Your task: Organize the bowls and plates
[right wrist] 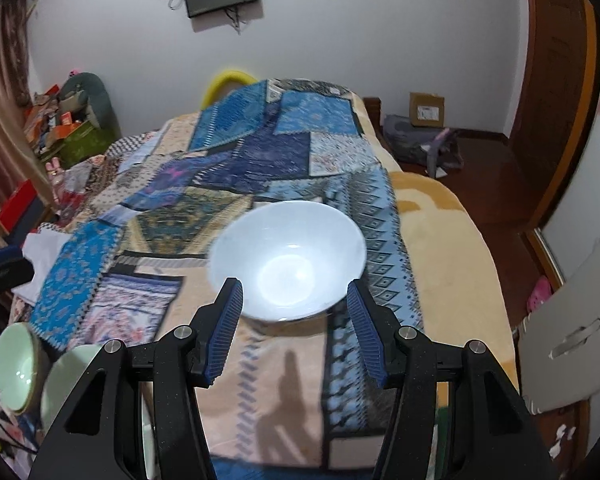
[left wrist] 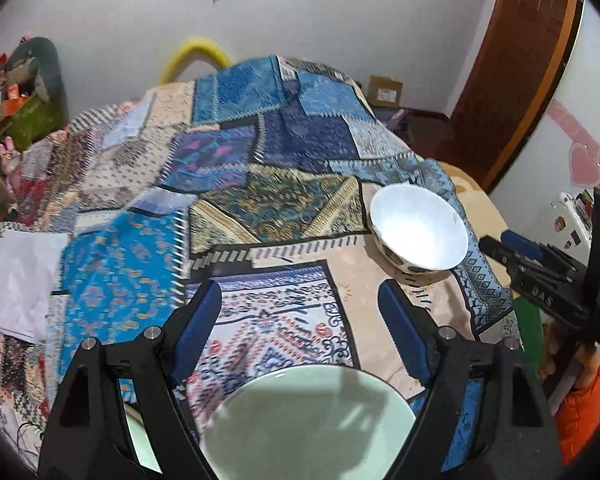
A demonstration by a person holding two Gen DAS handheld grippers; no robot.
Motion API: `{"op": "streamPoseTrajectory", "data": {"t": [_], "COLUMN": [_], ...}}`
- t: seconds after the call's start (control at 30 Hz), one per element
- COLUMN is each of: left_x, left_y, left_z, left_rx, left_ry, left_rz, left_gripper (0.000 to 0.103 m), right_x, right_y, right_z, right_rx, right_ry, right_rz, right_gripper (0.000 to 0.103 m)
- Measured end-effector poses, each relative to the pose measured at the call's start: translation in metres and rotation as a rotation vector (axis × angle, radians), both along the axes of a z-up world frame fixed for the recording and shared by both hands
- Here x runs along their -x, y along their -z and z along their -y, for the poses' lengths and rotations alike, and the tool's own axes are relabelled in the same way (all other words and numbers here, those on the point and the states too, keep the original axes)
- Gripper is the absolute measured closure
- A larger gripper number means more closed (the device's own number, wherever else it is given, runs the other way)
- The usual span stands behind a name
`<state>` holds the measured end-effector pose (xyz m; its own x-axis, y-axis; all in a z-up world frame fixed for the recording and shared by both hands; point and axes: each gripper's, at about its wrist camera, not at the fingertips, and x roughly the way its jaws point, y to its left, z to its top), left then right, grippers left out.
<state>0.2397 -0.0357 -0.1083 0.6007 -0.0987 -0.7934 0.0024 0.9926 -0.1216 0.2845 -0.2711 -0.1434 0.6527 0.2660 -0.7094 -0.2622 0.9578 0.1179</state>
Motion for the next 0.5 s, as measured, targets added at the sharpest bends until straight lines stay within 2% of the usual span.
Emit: {"op": "streamPoseTrajectory", "data": {"t": [0.1,0.27,0.5], "left_x": [-0.015,-0.036,-0.053], "left_y": [0.016,0.036,0.055], "left_z": [0.007,0.013,0.015], "left_rx": [0.001,0.001,0.008], "left_ry": [0.017,0.034,0.060], "left_rz": [-0.030,-0.058,-0.083], "left_gripper": [0.022,0.022,0.022], "right_x": [-0.018,-0.044,-0.068], "right_y": [0.012,0.032,0.050], "right_z": [0.009,0.016,0.016], "right_rx": [-0.004,-0.015,-0.002], "right_ry": [0.021,0.024,0.022], "right_rz": [-0.025,-0.082,-0.120], "right_gripper": [0.059,0.076,0.080]}}
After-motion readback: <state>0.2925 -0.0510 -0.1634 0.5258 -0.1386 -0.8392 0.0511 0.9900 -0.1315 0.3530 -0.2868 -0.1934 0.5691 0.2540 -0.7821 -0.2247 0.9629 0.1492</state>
